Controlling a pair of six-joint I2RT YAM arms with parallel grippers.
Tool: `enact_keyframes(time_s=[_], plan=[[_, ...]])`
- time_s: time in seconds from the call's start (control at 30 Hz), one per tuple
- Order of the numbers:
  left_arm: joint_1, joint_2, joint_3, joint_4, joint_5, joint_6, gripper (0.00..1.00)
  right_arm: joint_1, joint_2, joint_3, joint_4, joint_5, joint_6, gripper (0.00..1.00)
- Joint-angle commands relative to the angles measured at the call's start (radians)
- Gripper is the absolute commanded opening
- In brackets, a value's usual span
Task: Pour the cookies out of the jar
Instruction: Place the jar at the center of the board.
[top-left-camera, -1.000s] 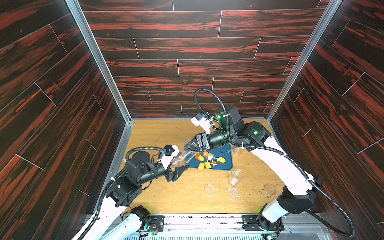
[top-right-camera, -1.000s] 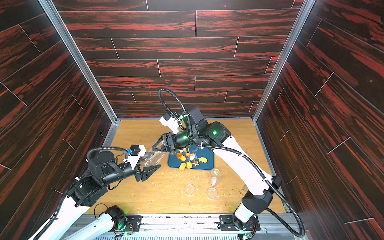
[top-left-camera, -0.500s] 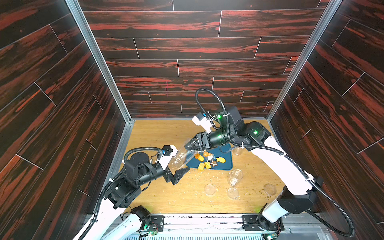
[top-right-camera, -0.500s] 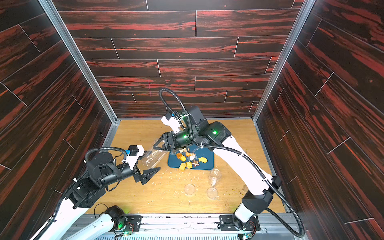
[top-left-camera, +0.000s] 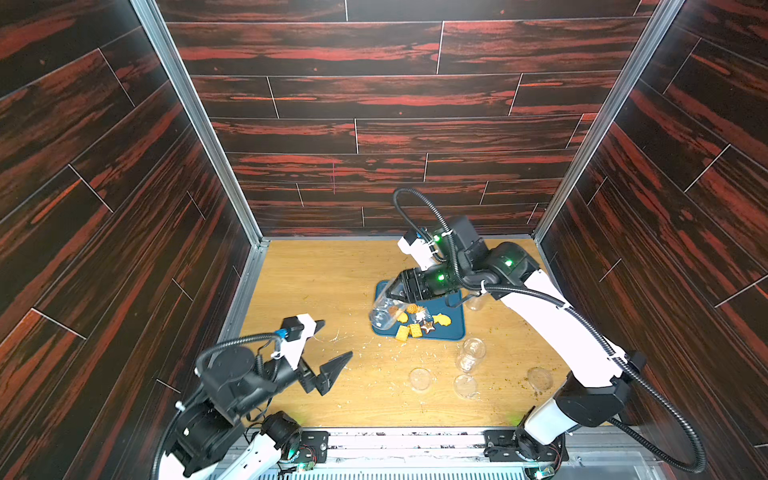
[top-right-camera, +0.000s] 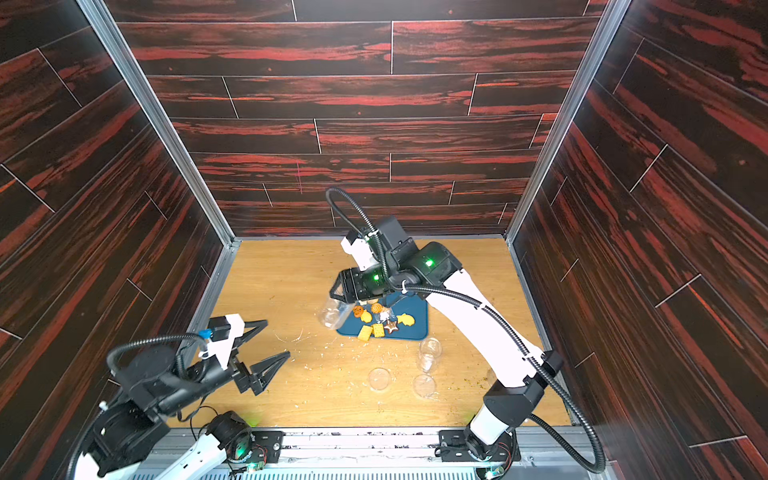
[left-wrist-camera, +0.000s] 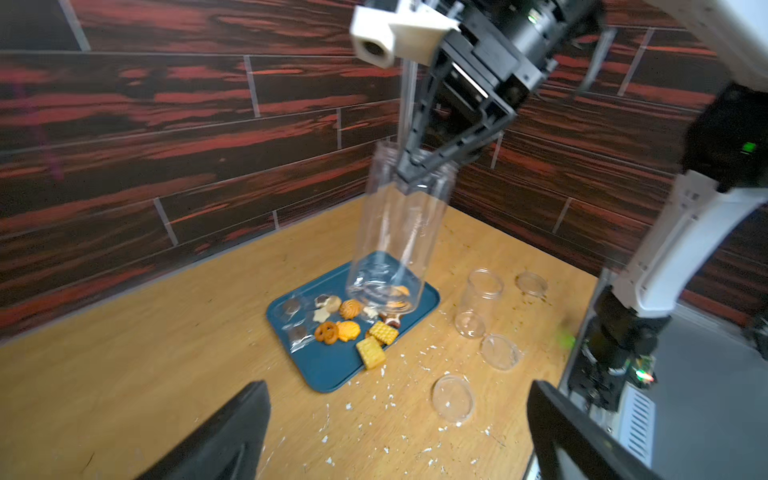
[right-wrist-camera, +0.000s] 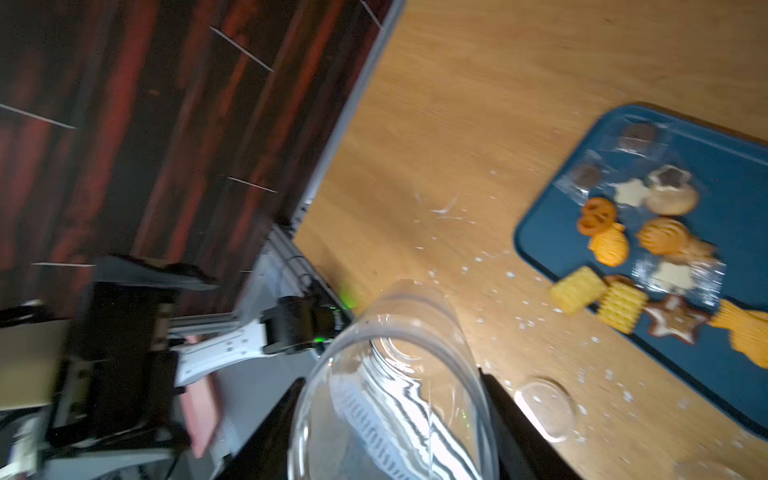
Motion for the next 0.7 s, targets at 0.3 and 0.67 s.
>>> enact_keyframes(time_s=[0.3, 0.67], plan=[[0.003, -0.036, -0.069, 0.003, -0.363, -0.206, 1.00, 0.063, 0.008, -0.145, -0.020, 0.165, -0.057, 0.62], [0.002, -0.030, -0.088, -0.155, -0.678, -0.545, 1.00, 0.083, -0.062, -0.279, 0.028, 0.224, -0.036, 0.62]])
